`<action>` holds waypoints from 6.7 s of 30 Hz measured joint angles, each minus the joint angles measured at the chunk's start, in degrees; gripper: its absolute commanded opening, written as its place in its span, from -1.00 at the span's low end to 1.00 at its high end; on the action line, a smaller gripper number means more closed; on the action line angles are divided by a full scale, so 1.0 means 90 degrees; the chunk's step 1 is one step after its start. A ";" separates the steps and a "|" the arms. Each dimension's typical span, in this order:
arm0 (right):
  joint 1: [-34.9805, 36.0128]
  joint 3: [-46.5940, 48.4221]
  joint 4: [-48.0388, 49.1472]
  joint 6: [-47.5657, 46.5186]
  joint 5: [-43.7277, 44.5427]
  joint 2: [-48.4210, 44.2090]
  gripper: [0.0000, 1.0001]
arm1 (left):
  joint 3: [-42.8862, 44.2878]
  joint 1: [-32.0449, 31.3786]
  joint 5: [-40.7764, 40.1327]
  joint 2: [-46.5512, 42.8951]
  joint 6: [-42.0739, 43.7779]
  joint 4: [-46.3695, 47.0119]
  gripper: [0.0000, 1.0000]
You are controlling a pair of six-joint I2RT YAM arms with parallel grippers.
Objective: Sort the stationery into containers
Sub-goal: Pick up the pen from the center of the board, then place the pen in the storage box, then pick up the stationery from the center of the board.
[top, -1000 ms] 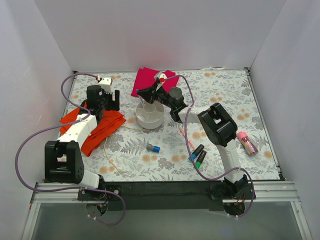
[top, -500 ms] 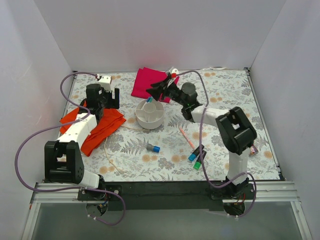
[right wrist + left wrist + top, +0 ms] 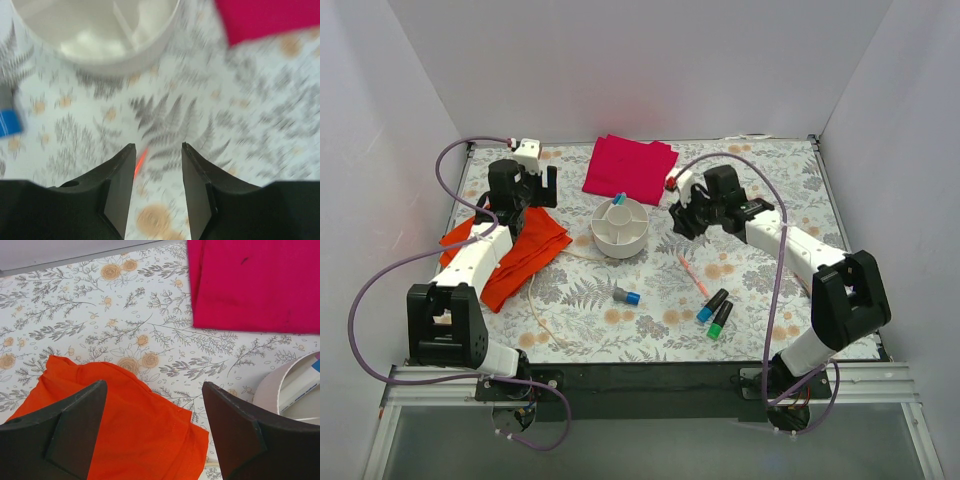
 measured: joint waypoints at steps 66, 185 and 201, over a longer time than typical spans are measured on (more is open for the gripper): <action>-0.0748 0.0287 0.2946 0.2222 -0.1134 -0.0296 -0.97 | -0.0355 0.0000 0.0408 -0.0158 -0.0056 0.0109 0.52; -0.1889 -0.3531 -0.0928 0.1996 -0.0622 -0.4872 0.31 | 0.1341 -0.5156 0.1258 0.1712 0.4430 -0.5197 0.29; -0.2161 -0.3553 -0.0707 0.2195 -0.0763 -0.4826 0.32 | 0.1331 -0.5234 0.1382 0.2341 0.4350 -0.5013 -0.01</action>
